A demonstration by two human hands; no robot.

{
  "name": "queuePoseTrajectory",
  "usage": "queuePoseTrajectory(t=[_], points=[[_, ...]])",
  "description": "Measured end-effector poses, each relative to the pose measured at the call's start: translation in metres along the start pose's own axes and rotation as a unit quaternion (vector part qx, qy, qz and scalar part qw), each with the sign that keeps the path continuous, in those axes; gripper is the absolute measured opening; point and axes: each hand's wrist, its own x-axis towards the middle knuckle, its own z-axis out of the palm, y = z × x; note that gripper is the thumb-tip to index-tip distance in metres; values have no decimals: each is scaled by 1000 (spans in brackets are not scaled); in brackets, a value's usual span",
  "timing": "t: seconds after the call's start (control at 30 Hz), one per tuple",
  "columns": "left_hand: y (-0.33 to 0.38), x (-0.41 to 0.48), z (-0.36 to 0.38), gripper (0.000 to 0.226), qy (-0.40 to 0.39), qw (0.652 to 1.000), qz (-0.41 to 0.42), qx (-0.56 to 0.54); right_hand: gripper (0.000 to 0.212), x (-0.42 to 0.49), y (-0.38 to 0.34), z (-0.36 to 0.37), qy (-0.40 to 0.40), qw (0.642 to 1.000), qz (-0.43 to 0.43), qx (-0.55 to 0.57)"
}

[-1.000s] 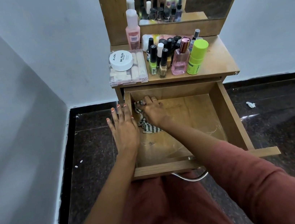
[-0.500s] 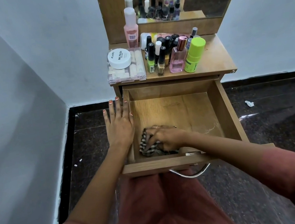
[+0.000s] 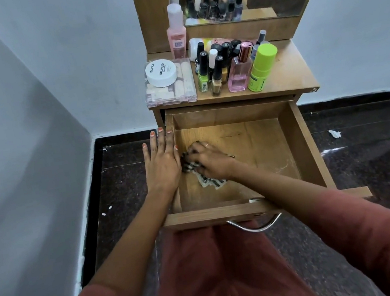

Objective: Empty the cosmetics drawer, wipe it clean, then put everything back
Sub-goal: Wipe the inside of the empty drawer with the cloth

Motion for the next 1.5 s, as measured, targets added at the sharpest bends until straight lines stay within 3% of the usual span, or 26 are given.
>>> queuePoseTrajectory(t=[0.5,0.73,0.9,1.3,1.5], points=[[2,0,3,48,8,1000,2,-2,45,-24,-22,7,-148,973,-176,23],[1,-1,4,48,4,1000,-3,5,46,-38,-4,-8,-172,974,-147,8],[2,-1,3,48,1,1000,-2,4,39,-59,33,-9,-154,976,-140,63],[3,-1,4,48,6,1000,-3,3,48,-16,-27,3,-149,974,-165,41],[3,-3,4,48,10,1000,-3,9,45,-25,-21,7,-131,978,-150,63]])
